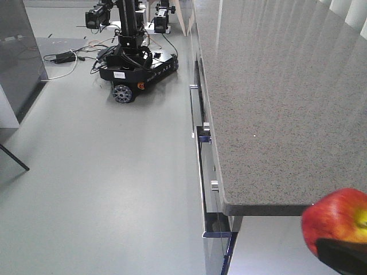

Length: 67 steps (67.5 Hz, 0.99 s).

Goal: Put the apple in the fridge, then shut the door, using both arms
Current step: 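Lift the apple with the right gripper and pull it off the counter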

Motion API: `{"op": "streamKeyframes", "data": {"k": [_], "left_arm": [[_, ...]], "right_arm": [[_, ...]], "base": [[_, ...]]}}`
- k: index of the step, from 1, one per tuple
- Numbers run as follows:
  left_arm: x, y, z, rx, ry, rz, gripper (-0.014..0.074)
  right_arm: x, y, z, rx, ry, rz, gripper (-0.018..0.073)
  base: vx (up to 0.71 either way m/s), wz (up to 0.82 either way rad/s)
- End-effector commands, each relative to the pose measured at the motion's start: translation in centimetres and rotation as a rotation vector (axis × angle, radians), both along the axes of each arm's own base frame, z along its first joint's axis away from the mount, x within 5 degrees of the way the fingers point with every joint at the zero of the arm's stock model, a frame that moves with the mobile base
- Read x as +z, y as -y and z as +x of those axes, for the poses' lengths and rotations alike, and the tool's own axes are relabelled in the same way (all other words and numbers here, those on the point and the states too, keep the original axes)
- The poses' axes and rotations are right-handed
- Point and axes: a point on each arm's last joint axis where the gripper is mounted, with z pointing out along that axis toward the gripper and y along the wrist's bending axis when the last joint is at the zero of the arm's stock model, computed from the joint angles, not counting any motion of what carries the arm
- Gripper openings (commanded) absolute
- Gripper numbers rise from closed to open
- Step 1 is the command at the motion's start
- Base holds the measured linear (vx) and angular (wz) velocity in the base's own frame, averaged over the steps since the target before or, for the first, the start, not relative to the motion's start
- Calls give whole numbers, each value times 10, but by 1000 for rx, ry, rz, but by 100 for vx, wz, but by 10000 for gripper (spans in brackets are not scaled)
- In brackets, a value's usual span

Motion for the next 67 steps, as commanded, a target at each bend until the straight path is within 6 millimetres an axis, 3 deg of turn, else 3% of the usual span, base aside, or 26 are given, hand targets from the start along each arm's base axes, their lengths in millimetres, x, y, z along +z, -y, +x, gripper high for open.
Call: {"op": "streamKeyframes", "data": {"k": [1,19,67], "left_arm": [[0,-1,-1,9,67,-10,-6],[0,-1,-1,9,67,-10,-6],[0,-1,-1,9,67,-10,-6]], "right_arm": [[14,5,-11,3,100,58,197],[13,13,-31,16,105,55,197],[12,13,-32,20,89,46,197]], "base": [[0,0],[0,0],[0,0]]}}
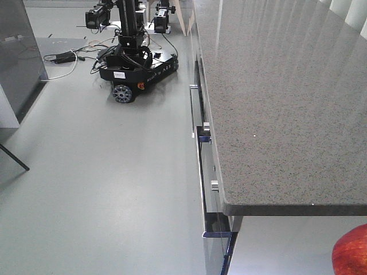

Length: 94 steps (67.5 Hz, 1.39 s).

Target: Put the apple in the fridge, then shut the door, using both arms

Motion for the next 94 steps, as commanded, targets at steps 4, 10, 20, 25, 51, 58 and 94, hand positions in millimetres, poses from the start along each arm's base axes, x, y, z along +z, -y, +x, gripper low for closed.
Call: {"op": "streamKeyframes", "data": {"k": [4,10,20,25,51,58,94], "left_arm": [[0,-1,-1,9,67,-15,-6],[0,-1,-1,9,67,-15,-6],[0,-1,-1,9,67,-15,-6],[0,-1,-1,9,67,-15,-6],[0,-1,-1,9,67,-15,-6],[0,-1,-1,9,67,-15,-6],[0,-1,-1,9,67,-15,-6]], "right_arm": [[11,-2,3,1,68,46,197],[11,-2,3,1,68,46,197],[11,-2,3,1,68,46,197],[11,-2,3,1,68,46,197],[12,-2,3,-2,71,47,197],[12,-2,3,-3,71,47,197],[12,-2,3,-3,71,47,197]], "base": [[0,0],[0,0],[0,0],[0,0],[0,4],[1,16],[2,38]]}}
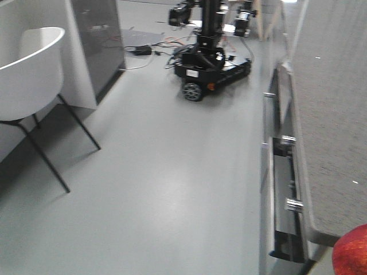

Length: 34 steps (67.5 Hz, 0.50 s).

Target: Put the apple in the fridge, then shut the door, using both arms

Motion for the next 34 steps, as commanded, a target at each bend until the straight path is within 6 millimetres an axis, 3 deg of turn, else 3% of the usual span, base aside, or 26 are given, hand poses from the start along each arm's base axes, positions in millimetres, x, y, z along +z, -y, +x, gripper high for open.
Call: {"op": "streamKeyframes", "data": {"k": [1,34], "left_arm": [[0,-1,-1,9,67,-10,-6],[0,-1,-1,9,67,-10,-6]], "right_arm": [[12,-2,3,-4,72,47,197],[11,-2,3,-3,69,45,197]], "base": [[1,50],[1,48]]}}
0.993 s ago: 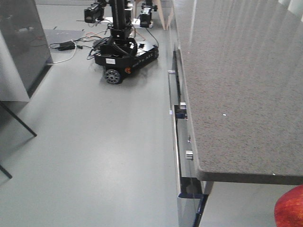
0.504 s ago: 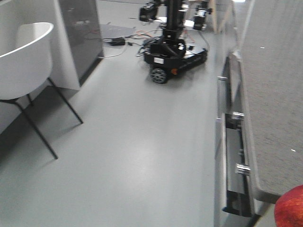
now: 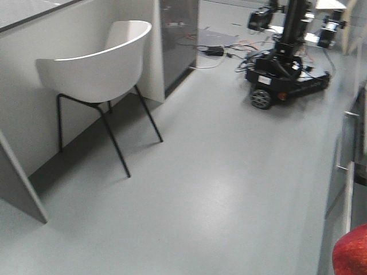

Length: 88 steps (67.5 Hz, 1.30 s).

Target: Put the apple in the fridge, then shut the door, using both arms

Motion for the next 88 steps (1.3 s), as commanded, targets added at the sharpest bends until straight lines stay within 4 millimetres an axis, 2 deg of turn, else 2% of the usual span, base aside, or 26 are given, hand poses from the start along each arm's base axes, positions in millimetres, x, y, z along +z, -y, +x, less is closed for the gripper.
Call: {"op": "streamKeyframes", "data": {"k": [1,88], "left_arm": [[0,-1,-1,9,67,-15,-6],[0,-1,-1,9,67,-15,-6]], "right_arm": [[11,-2,3,-3,69,45,197],[12,-2,3,-3,75,46,197]], "base": [[2,49],[2,38]]}}
